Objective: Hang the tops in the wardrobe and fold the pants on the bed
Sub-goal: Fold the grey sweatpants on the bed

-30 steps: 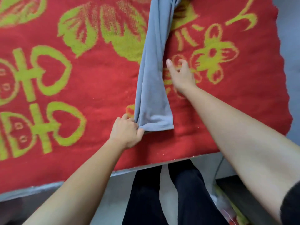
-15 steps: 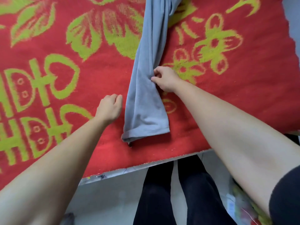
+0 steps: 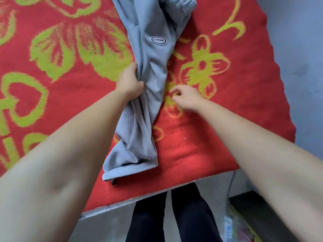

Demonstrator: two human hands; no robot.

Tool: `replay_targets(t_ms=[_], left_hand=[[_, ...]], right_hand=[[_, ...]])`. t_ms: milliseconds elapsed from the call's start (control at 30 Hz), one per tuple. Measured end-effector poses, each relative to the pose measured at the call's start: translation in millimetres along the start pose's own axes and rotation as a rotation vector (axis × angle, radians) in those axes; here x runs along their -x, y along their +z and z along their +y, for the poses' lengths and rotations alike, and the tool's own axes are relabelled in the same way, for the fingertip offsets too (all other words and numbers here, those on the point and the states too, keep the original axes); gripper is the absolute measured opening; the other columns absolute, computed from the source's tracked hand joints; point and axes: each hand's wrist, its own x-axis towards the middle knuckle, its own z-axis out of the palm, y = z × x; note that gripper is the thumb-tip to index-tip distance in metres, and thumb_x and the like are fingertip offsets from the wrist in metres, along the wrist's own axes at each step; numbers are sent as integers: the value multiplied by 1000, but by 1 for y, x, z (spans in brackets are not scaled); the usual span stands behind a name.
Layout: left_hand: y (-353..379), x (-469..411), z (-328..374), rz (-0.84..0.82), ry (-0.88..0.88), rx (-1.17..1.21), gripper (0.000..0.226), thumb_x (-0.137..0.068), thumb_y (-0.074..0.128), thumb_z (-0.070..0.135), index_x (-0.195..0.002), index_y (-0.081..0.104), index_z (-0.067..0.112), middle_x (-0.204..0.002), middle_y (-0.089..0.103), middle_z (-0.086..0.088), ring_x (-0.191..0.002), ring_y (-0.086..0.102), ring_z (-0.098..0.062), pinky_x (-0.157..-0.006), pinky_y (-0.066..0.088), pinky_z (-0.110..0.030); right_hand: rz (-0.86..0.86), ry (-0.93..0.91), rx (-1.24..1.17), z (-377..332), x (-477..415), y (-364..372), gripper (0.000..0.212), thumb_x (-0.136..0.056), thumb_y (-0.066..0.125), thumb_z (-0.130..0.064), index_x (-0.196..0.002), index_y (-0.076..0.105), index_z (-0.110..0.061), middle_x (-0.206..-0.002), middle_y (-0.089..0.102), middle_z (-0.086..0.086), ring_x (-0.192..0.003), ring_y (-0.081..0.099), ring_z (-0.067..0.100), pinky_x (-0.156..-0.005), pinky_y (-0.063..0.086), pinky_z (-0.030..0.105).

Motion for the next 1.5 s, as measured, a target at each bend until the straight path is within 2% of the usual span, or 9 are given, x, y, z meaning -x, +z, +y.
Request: replay_targets(t_ms=[233, 367, 500, 700, 800, 933, 1067, 1267, 1500], left_hand=[[-43, 17, -45, 83, -68, -509, 12, -81, 53, 15, -90, 59, 21, -104, 66, -18, -99, 62, -41, -73, 43, -39], [-77, 31, -88, -31, -237, -747, 18, -85, 55, 19, -97, 66, 25, -108, 65, -15, -100, 62, -38, -76, 48, -41], [-85, 28, -94, 69, -498, -731, 36, -87, 57, 23, -121, 53, 13, -125, 44, -24, -121, 43, -42, -95, 39, -53], [-58, 25, -30, 535, 52, -425, 29, -84, 48, 25, -106, 52, 6, -110, 52, -22, -99, 51, -40, -80, 39, -49], [-28, 15, 11, 534, 151, -222, 47, -90, 50, 54, -102, 53, 9, -100, 56, -10, -87, 57, -33, -69, 43, -45], [6, 4, 38, 412, -77, -303, 77, -71, 59, 77, -121, 50, 19, -122, 50, -9, -109, 52, -30, -77, 48, -44], [17, 13, 30, 210, -258, -319, 50, -77, 68, 33, -120, 48, 20, -124, 53, -17, -115, 50, -38, -85, 45, -43], [-8, 68, 6, 152, -156, -261, 27, -75, 57, 10, -100, 50, 15, -113, 53, -15, -105, 52, -40, -80, 44, -43], [-66, 155, -39, 242, -185, -63, 24, -82, 45, 38, -70, 33, 20, -75, 45, -3, -78, 47, -30, -62, 31, -37]], right_hand=[[517, 58, -235, -34, -99, -95, 101, -79, 69, -42, -157, 11, -15, -158, 28, 9, -144, 31, 24, -118, 26, 35], [214, -222, -163, -58, -105, -69, 49, -81, 70, -29, -127, 62, -16, -107, 66, -3, -96, 59, 11, -90, 46, 21], [-74, -314, 14, -56, -83, -41, 15, -90, 61, -13, -104, 67, -13, -81, 64, -3, -67, 57, 11, -64, 46, 22], [542, -182, 334, -56, -92, -77, 56, -80, 53, -4, -133, 41, -18, -145, 33, 13, -125, 42, 35, -101, 41, 45], [456, -355, 674, -62, -106, -93, 86, -80, 56, 0, -154, 20, -25, -164, 5, 10, -149, 10, 35, -115, 26, 49], [205, -508, 980, -54, -108, -79, 55, -92, 48, -20, -147, 39, -20, -155, 36, 6, -146, 23, 31, -114, 24, 44], [285, -530, 899, -53, -89, -70, 36, -95, 41, -27, -125, 59, -17, -129, 60, 10, -124, 50, 32, -103, 34, 42], [452, -380, 1015, -68, -64, -60, 76, -86, 60, -19, -152, 23, -23, -142, 35, 21, -123, 40, 37, -99, 34, 45], [395, -345, 844, -77, 5, -43, 29, -98, 37, -5, -124, 49, -5, -123, 58, 19, -116, 55, 37, -85, 48, 46]])
